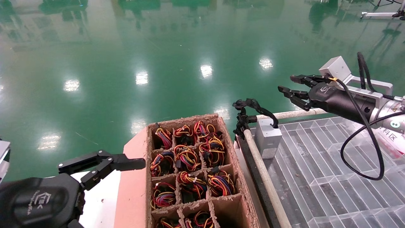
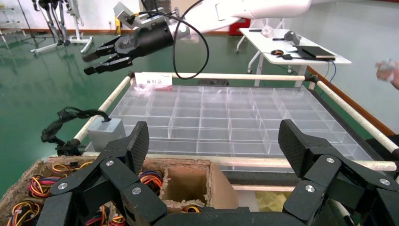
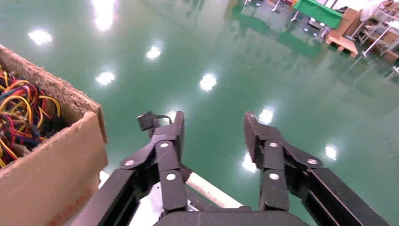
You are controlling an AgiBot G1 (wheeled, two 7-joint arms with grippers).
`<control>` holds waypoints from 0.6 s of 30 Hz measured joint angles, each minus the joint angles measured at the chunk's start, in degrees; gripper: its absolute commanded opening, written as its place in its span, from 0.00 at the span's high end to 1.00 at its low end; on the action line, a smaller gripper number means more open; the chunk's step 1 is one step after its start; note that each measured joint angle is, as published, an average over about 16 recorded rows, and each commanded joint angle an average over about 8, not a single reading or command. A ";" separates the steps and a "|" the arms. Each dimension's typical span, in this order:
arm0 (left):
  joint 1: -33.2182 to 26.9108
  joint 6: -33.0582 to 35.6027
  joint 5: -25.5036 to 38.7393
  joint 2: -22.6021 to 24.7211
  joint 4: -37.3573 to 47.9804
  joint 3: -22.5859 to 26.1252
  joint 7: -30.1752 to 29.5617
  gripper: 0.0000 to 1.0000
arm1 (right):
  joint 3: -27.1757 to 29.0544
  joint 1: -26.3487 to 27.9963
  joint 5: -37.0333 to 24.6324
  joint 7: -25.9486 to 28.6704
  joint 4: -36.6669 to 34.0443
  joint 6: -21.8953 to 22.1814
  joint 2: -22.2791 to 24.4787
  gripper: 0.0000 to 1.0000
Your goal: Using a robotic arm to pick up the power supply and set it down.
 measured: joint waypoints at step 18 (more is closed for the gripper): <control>-0.01 0.01 -0.01 0.00 0.01 0.01 0.01 0.00 | 8.34 -11.00 0.68 11.34 20.49 -6.36 5.76 0.00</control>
